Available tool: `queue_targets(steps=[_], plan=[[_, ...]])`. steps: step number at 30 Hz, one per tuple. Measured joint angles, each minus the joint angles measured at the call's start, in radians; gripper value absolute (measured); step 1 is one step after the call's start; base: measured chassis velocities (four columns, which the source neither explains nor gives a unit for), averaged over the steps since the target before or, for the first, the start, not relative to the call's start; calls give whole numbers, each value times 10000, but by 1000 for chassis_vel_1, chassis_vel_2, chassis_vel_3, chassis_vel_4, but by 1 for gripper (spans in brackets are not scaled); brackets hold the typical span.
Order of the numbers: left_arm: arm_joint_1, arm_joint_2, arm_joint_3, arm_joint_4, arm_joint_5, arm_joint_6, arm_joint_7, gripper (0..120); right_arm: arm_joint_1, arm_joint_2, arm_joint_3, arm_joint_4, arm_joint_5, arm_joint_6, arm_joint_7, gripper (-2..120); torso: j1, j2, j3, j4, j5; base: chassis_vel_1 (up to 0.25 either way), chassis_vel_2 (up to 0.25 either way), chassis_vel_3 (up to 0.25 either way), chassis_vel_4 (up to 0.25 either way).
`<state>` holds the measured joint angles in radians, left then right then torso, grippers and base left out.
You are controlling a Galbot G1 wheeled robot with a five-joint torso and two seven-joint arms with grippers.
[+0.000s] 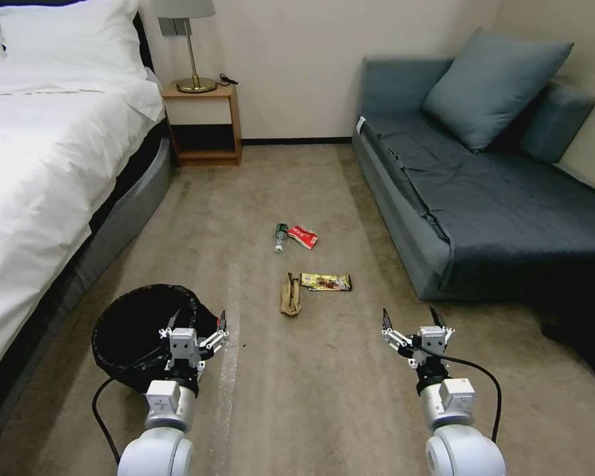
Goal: Pick up the trash bin, then pick up the garbage on the floor and place it into the trash bin.
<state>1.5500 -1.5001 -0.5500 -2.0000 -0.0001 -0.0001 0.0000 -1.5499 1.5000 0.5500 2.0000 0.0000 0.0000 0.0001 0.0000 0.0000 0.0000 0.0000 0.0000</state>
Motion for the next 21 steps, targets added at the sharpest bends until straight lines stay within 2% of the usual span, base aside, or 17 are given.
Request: queue_targets(steps=[21], plan=[[0, 0, 0, 0, 0, 1, 0, 100, 0, 0, 0, 0, 0, 0, 0, 100, 0, 0, 0, 0, 0, 0, 0, 0, 0]])
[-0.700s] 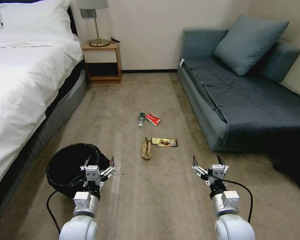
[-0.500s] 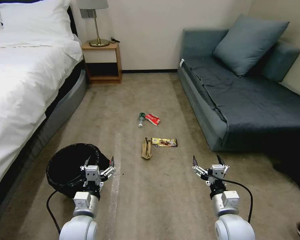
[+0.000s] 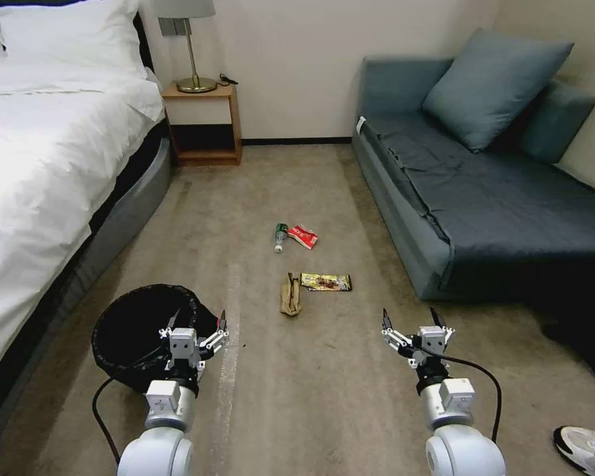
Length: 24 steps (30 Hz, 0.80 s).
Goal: Pick up the trash bin, then pick up the garbage on the floor and place it into the trash bin.
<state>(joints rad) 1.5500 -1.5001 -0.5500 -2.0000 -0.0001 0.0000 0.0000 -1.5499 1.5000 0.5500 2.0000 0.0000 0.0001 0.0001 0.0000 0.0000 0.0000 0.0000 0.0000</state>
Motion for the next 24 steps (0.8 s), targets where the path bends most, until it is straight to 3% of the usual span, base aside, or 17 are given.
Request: queue_targets(steps=[21, 24], plan=[[5, -17, 1, -59, -2, 31, 0, 100, -5, 2, 4, 60, 7, -10, 4, 100, 0, 0, 0, 0, 0, 0, 0, 0, 0], [70, -232, 83, -755, -37, 546, -58, 100, -76, 71, 98, 726, 141, -319, 178, 100, 0, 0, 0, 0, 0, 0, 0, 0, 0]])
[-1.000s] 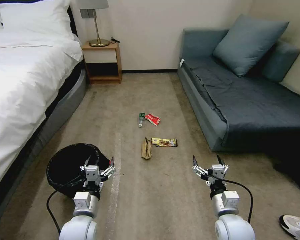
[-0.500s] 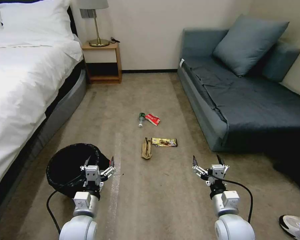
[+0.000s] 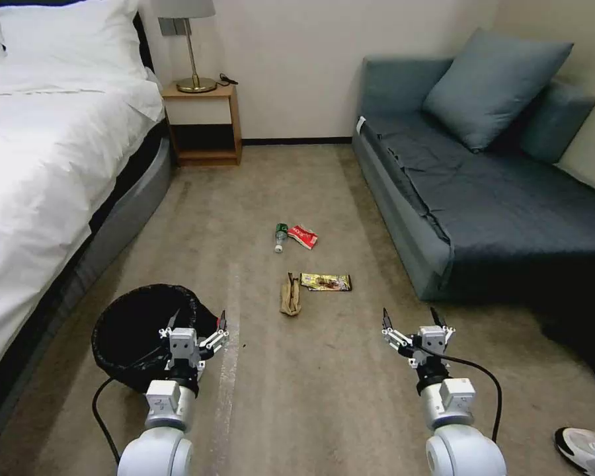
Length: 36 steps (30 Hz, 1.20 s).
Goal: Pick up the trash bin, then pick up the garbage on the floor and place it into the trash bin.
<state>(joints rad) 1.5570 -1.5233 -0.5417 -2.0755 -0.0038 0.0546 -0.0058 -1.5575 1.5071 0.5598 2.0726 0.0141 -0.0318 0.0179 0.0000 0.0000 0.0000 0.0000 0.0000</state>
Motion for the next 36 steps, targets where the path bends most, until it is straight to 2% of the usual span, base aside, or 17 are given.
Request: queue_targets(steps=[2, 3, 6, 8, 9, 10, 17, 19, 21, 22, 23, 25, 28, 31, 32, 34, 36], plan=[[108, -347, 137, -1074, -67, 827, -131, 100, -130, 103, 154, 993, 218, -481, 271, 100, 0, 0, 0, 0, 0, 0, 0, 0, 0], [108, -347, 137, -1074, -67, 827, -131, 100, -130, 103, 154, 993, 218, -481, 271, 100, 0, 0, 0, 0, 0, 0, 0, 0, 0], [222, -697, 277, -2182, -128, 1678, -263, 100, -266, 223, 312, 2058, 448, -986, 559, 100, 0, 0, 0, 0, 1, 0, 0, 0, 0], [234, -740, 296, -2318, -138, 1779, -276, 100, -286, 244, 338, 2236, 485, -1072, 608, 100, 0, 0, 0, 0, 1, 0, 0, 0, 0], [266, -842, 338, -2651, -155, 2028, -314, 100, -334, 252, 475, 2780, 743, -1310, 809, 100, -1, 2, -1, -2, 5, 0, 0, 0, 0], [275, -844, 344, -2695, -159, 2083, -323, 100, -326, 151, 613, 2895, 944, -1368, 951, 100, -1, 3, 0, 1, -8, 0, 0, 0, 0], [286, -841, 288, -2767, -208, 2162, -337, 100, -198, 57, 702, 2828, 1198, -1429, 1132, 100, -1, 2, 0, 0, 1, 0, 0, 0, 0], [308, -726, 33, -2823, -344, 2269, -357, 100, -218, 56, 677, 2790, 1199, -1430, 1157, 100, -1, 2, 0, 1, -5, 0, 0, 0, 0], [371, -344, -751, -2833, -688, 2494, -469, 100, -294, 50, 668, 2779, 1196, -1389, 1160, 100, -1, 2, 0, -1, -1, 0, 0, 0, 0], [371, -344, -751, -2833, -688, 2494, -469, 100, -294, 50, 668, 2779, 1196, -1389, 1160, 100, -1, 2, 0, -1, -1, 0, 0, 0, 0], [411, -170, -1084, -2793, -777, 2527, -541, 100, -326, 44, 666, 2761, 1196, -1326, 1156, 100, -1, 2, 0, 1, 4, 0, 0, 0, 0], [455, -1, -1305, -2637, -891, 2522, -527, 100, -381, 12, 654, 2747, 1229, -1191, 1061, 100, -1, 2, 0, 3, -8, 0, 0, 0, 0], [451, 174, -1456, -2549, -1161, 2593, -565, 100, -390, -22, 646, 2770, 1388, -1194, 1015, 100, -1, 1, 0, -1, 2, 0, 0, 0, 0], [306, 571, -2126, -2387, -1913, 2987, -893, 100, -371, -49, 656, 2806, 1460, -1232, 996, 100, -1, 1, 0, 1, -1, 0, 0, 0, 0], [306, 571, -2126, -2387, -1913, 2987, -893, 100, -371, -49, 656, 2806, 1460, -1232, 996, 100, -1, 1, 0, 1, -1, 0, 0, 0, 0], [68, 896, -2888, -2300, -2710, 3768, -1420, 100, -373, -71, 657, 2809, 1468, -1236, 997, 100, -1, 0, 0, 0, -3, 0, 0, 0, 0], [20, 968, -3046, -2279, -2896, 3970, -1545, 100, -374, -76, 657, 2809, 1469, -1236, 997, 100, -1, 1, 0, 1, -3, 0, 0, 0, 0]])
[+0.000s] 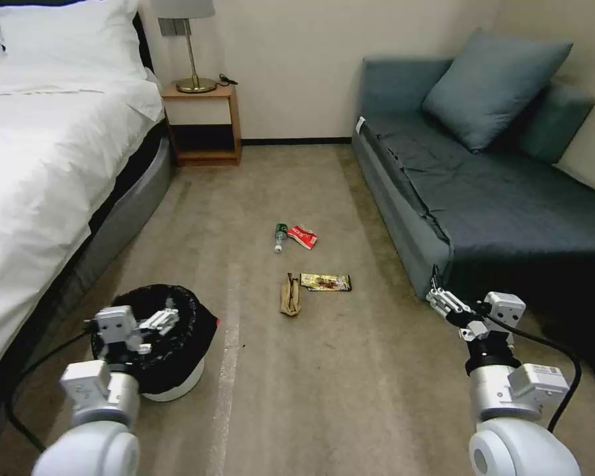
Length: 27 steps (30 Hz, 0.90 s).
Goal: Pick up the trash bin, then pick up the garbage on the floor and place it into the trash bin.
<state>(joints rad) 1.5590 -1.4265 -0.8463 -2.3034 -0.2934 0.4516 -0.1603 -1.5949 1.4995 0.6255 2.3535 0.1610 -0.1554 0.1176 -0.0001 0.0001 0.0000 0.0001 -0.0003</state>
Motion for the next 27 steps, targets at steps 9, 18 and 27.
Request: queue_targets(steps=[9, 18, 27], plan=[[-744, 1397, -1158, 1311, -2871, 2206, -1932, 100, 150, -22, -112, -25, -4, -7, 2, 100, 0, -1, 0, 0, 0, 0, 0, 0, 0], [-1897, 2385, -655, 3113, -4557, 2852, -2975, 100, 229, -124, -109, -50, 6, -27, -8, 100, 0, -1, 0, 0, 1, 0, 0, 0, 0], [-2829, 2607, -48, 4565, -5229, 2898, -3615, 100, 353, -166, 6, -120, 81, -52, -2, 100, 1, -1, 0, -1, 2, 0, 0, 0, 0]])
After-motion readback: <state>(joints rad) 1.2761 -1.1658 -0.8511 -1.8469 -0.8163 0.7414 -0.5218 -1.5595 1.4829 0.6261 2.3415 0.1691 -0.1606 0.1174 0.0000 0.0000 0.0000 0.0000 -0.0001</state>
